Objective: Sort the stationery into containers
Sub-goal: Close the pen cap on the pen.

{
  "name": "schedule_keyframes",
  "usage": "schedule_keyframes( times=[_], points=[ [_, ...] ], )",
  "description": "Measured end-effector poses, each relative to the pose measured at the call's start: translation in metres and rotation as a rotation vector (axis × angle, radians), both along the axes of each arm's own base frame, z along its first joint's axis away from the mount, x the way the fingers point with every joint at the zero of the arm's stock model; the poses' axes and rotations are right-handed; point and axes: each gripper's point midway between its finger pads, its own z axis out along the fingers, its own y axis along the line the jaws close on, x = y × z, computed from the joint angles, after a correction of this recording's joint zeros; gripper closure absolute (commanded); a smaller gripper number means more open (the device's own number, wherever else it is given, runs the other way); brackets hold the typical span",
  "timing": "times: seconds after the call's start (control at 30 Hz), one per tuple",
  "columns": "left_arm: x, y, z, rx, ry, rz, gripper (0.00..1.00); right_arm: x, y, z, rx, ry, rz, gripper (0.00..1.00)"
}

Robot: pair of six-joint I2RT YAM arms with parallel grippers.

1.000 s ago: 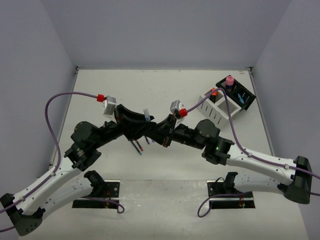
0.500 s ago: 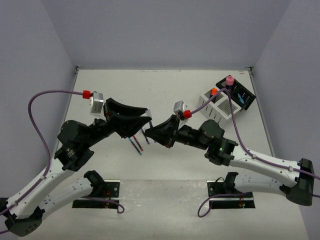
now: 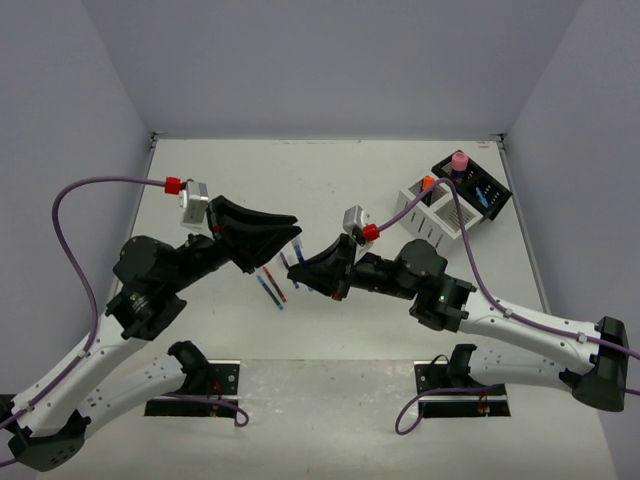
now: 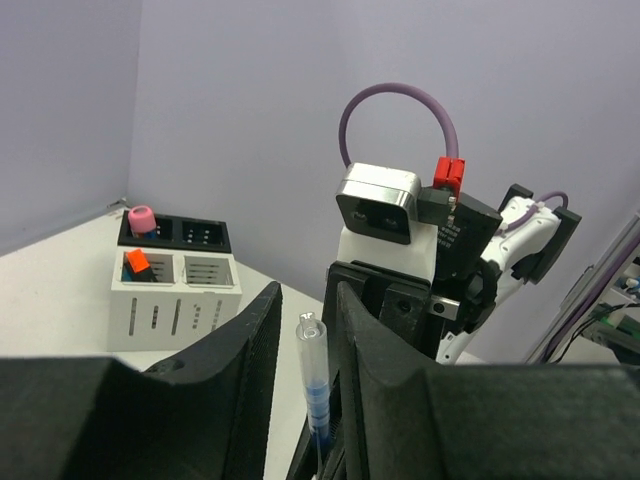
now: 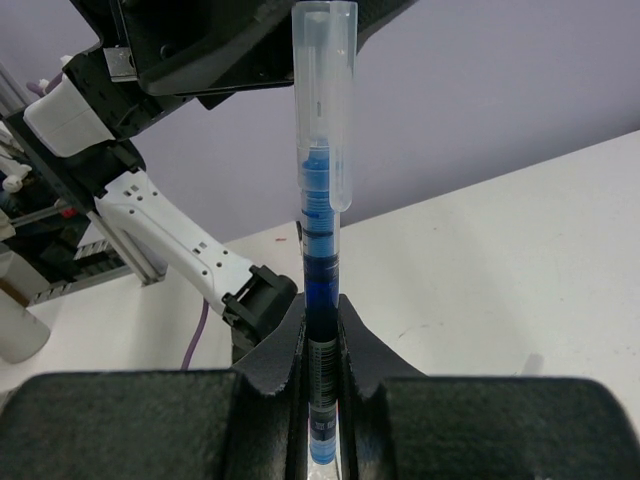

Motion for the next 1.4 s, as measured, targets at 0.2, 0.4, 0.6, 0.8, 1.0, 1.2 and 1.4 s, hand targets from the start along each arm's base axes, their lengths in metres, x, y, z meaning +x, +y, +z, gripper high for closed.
schedule_keyframes(
  times=[0.2,0.4,0.6,0.8,1.0,1.2,1.4],
  points=[
    [0.002,-0.004,-0.006,0.016,0.014,-0.009,0.91,0.0,0.0,-0.003,-0.011,0.001,0.002,1.0],
    [-0.002,-0.004,-0.006,0.011,0.003,-0.026,1.0,0.0,-0.001,-0.001,-0.035,0.004,-0.001,1.0],
    [-0.002,-0.002,-0.005,-0.035,-0.006,-0.022,1.0,0.001,-0.002,0.006,-0.052,0.011,-0.011,1.0],
    [0.006,-0.001,-0.012,-0.12,0.02,0.002,1.0,0.007,0.002,0.005,-0.074,0.036,-0.038,1.0],
    [0.013,0.009,-0.004,-0.224,0.018,0.048,1.0,0.016,0.02,0.013,-0.093,0.05,-0.044,1.0],
    [0.012,0.029,0.006,-0.352,-0.003,0.095,1.0,0.016,0.035,0.03,-0.15,0.032,-0.02,1.0],
    [0.011,0.04,-0.006,-0.406,0.021,0.118,1.0,0.014,0.037,0.024,-0.204,0.039,-0.007,1.0]
  ],
)
